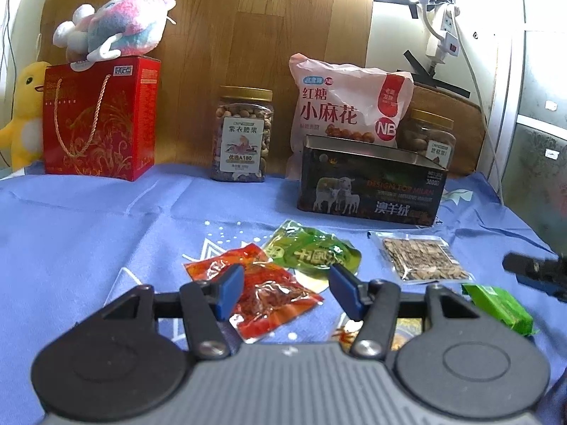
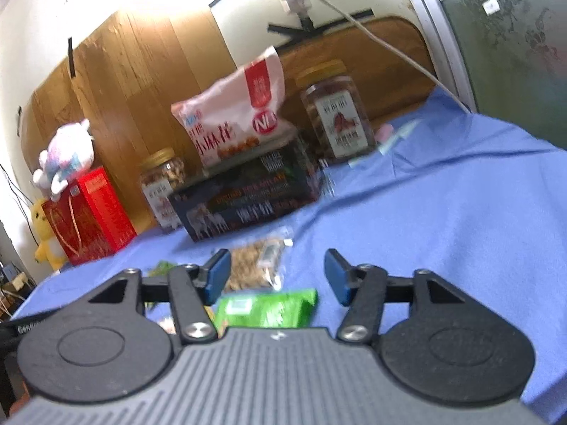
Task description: Organize snacks
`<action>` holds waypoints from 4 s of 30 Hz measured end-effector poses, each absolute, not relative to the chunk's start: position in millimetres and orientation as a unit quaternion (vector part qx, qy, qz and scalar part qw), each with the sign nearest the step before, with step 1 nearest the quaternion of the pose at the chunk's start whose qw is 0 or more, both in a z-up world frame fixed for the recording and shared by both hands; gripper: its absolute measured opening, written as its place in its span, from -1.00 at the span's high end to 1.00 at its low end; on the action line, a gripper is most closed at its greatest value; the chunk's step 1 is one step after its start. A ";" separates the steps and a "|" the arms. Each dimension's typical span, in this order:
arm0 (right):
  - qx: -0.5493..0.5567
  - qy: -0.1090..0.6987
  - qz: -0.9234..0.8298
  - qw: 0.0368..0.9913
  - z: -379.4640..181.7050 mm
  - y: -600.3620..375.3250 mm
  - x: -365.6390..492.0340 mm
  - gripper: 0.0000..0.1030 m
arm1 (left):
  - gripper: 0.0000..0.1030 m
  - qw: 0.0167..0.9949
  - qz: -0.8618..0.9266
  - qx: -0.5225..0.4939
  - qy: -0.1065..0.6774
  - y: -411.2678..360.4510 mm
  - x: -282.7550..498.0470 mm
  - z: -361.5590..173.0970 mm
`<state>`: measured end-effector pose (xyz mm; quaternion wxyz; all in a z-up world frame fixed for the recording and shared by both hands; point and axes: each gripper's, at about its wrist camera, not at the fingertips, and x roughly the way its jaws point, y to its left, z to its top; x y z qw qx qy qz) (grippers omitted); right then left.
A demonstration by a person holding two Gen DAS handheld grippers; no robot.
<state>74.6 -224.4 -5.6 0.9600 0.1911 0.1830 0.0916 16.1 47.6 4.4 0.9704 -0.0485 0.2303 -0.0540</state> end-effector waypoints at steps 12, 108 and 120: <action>0.107 0.245 0.133 0.954 -11.7 -205.3 50.6 -0.74 | -0.06 0.968 -0.106 -0.043 0.222 29.5 7.5 22.8; 0.330 0.321 0.245 0.853 -24.5 -272.3 175.8 0.31 | 0.10 0.794 -0.266 -0.259 0.482 2.1 169.7 -5.3; 0.307 0.322 0.244 0.862 -25.6 -267.1 173.4 0.64 | 0.77 0.808 -0.230 -0.249 0.481 0.1 169.9 -12.0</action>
